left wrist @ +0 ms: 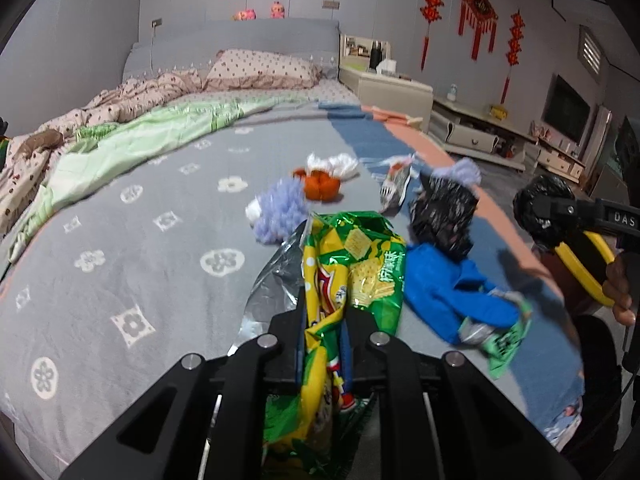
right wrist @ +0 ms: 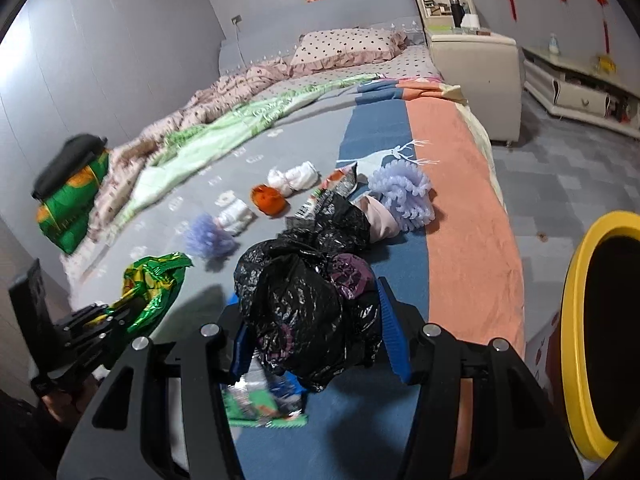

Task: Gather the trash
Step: 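Carry both to the yellow bin, open the left gripper while right holds bags, then open the right gripper to drop the black plastic bags into the bin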

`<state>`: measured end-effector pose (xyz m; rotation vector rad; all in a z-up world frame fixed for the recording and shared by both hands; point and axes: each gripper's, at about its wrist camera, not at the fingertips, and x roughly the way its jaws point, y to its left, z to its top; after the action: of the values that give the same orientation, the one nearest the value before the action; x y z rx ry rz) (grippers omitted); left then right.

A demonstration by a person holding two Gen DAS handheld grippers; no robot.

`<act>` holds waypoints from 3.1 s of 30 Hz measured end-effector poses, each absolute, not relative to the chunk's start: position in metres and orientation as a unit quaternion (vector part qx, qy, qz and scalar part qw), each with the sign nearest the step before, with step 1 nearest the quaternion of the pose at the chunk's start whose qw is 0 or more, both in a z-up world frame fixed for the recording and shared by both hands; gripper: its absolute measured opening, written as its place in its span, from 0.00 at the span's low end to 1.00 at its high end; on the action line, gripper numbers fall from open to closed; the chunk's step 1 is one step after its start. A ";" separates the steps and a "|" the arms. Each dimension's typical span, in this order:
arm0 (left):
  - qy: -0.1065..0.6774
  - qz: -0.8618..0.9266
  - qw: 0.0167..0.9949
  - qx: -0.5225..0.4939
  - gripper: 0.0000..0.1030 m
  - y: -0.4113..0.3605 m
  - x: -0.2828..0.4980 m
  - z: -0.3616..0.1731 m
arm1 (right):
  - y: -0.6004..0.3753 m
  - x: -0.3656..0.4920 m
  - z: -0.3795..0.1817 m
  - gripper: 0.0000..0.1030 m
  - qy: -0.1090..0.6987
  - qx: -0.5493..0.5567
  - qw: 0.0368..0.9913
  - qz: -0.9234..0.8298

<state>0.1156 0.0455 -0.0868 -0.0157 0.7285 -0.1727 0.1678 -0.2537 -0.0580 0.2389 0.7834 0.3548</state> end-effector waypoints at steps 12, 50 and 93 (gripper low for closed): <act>0.317 -0.118 0.941 -0.002 0.12 0.000 0.117 -0.025 | -0.311 0.122 0.012 0.50 0.328 0.173 0.912 0.175; 0.315 -0.329 0.887 0.084 0.12 -0.332 0.204 0.010 | -0.596 0.052 0.054 0.51 0.233 0.228 0.941 -0.089; 0.344 -0.316 0.883 0.035 0.75 -0.311 0.216 -0.025 | -0.604 0.048 -0.008 0.74 0.269 0.251 0.914 -0.172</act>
<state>0.2161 -0.3114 -0.0251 0.0739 0.7163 -0.6579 0.0482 -0.6037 -0.0083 0.5168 0.5536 -0.3540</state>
